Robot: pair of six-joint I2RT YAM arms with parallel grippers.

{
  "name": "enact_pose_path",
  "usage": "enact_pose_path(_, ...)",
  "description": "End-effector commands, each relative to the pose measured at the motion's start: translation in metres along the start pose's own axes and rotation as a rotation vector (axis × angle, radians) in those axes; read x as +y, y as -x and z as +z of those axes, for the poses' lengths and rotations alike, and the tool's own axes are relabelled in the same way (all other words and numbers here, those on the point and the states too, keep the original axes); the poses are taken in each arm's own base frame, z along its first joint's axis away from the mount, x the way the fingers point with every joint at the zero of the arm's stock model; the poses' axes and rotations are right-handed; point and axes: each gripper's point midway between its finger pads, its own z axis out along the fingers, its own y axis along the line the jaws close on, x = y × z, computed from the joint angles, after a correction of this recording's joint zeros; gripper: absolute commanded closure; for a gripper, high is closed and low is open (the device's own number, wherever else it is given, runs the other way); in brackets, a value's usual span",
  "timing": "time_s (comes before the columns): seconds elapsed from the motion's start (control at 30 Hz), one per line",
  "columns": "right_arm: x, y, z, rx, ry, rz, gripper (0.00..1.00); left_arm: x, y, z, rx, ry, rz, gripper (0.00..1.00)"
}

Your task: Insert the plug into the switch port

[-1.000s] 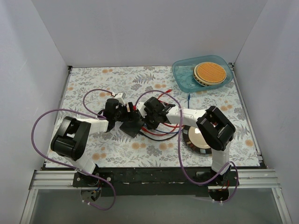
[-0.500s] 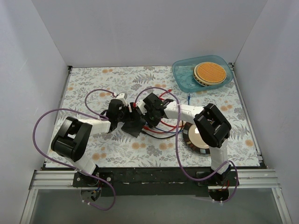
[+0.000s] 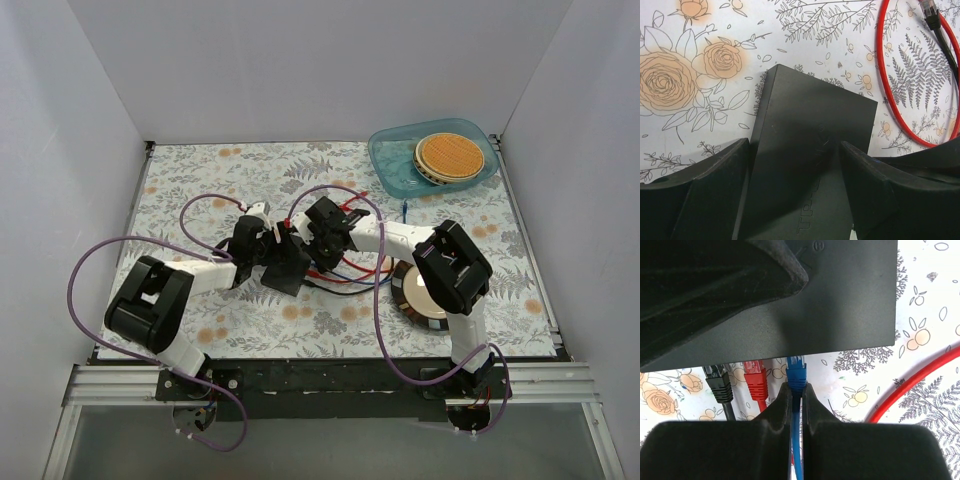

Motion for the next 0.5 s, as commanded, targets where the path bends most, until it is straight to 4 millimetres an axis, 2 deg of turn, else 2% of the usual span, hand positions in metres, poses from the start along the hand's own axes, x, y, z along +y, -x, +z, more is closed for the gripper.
enact_pose_path(0.0,0.028,0.151,-0.029,-0.532,0.068,-0.174,0.99,-0.102,-0.075,-0.047,0.304,-0.400,0.038,0.28)
enact_pose_path(0.2,0.038,0.133,-0.024,-0.498,0.111,-0.173,0.99,-0.092,-0.051,-0.051,0.184,-0.306,0.046,0.21)
enact_pose_path(0.27,0.039,0.131,-0.023,-0.493,0.111,-0.173,0.95,-0.087,-0.042,-0.053,0.147,-0.269,0.045,0.19)
enact_pose_path(0.37,0.040,0.126,-0.025,-0.469,0.110,-0.167,0.85,-0.080,-0.031,-0.057,0.095,-0.214,0.035,0.13)
enact_pose_path(0.4,0.040,0.127,-0.027,-0.470,0.107,-0.165,0.76,-0.078,-0.027,-0.059,0.075,-0.198,0.031,0.11)
enact_pose_path(0.47,0.040,0.129,-0.030,-0.471,0.095,-0.164,0.68,-0.075,-0.019,-0.065,0.034,-0.173,0.021,0.07)
